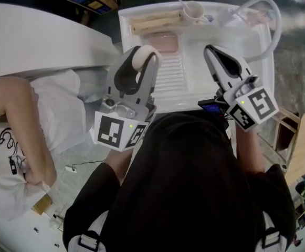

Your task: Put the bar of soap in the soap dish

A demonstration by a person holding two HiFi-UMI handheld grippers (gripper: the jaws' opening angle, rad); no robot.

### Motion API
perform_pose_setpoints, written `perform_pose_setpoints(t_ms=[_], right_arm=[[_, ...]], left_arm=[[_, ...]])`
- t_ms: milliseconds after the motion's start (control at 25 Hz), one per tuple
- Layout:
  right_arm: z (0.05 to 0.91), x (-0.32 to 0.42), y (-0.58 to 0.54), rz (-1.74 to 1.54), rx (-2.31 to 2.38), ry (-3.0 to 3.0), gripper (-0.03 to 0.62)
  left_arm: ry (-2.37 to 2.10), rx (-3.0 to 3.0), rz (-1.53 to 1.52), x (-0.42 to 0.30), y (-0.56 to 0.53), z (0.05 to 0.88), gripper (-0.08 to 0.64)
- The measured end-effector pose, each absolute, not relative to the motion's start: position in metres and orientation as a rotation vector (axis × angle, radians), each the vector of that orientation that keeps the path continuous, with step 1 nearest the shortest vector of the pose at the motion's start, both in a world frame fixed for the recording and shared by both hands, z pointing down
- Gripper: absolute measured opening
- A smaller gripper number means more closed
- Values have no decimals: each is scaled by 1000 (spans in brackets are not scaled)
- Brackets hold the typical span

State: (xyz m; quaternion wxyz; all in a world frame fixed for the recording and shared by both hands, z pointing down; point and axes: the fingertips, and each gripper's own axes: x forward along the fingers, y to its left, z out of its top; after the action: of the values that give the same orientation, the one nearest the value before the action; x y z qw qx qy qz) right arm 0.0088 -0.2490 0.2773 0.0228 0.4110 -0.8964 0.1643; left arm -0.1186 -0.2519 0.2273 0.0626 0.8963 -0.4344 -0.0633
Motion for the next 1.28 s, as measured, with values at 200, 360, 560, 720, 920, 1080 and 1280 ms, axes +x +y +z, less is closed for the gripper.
perform_pose_setpoints(t_ms=[200, 360, 560, 720, 920, 1080, 1280], right_arm=[[281, 10, -258, 528, 1245, -2776, 21], [284, 10, -263, 542, 1231, -2774, 21], [291, 10, -269, 563, 1221, -2765, 21], [298, 12, -276, 587, 1216, -2758, 21], [309, 12, -285, 603, 1200, -2745, 21], [323, 10, -290, 605, 1179, -2726, 21], [339, 7, -296, 631, 1170, -2701, 21]], left_arm=[[-1340, 2693, -170, -119, -263, 230, 122], [-1354, 2678, -147, -120, -270, 238, 123], [-1351, 2661, -122, -118, -279, 249, 122], [-1351, 2645, -96, -116, -287, 258, 122], [-1363, 2612, -37, -115, -302, 277, 122], [-1366, 2584, 5, -114, -315, 298, 121], [-1364, 2561, 50, -113, -332, 321, 122]])
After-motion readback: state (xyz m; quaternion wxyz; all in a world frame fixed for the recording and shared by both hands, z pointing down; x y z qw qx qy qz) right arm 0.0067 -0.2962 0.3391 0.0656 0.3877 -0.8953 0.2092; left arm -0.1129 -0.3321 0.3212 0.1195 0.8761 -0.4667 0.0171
